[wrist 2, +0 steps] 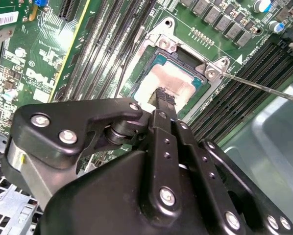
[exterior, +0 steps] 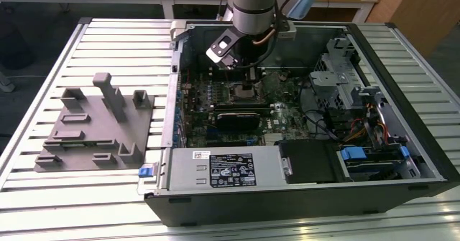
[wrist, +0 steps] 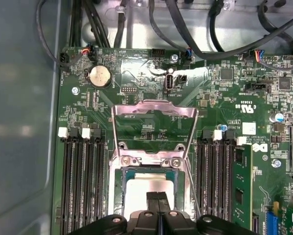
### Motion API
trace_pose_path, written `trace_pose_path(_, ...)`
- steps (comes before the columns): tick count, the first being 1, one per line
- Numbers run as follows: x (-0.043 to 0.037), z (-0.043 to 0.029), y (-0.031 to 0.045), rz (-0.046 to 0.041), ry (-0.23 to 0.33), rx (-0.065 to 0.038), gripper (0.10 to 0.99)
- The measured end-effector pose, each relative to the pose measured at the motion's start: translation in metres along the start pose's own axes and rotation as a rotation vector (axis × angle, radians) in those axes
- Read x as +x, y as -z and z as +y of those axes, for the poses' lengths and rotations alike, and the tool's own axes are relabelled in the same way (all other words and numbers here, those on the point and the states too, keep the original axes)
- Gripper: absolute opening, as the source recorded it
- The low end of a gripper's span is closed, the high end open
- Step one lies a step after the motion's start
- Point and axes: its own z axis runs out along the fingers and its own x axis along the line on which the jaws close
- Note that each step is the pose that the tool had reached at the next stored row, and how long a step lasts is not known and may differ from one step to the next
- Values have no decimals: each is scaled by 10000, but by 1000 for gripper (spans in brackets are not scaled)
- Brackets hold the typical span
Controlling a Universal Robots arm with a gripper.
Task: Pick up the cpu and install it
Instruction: 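Place the cpu into insertion slot, then close the cpu cover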
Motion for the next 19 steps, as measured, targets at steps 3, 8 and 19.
trace_pose_path(3, 0, 1, 6, 3, 0, -2, 106)
trace_pose_path(8, 0, 1, 18, 0, 0, 0, 106)
trace_pose_path(19, 0, 5, 86, 1, 0, 0, 106)
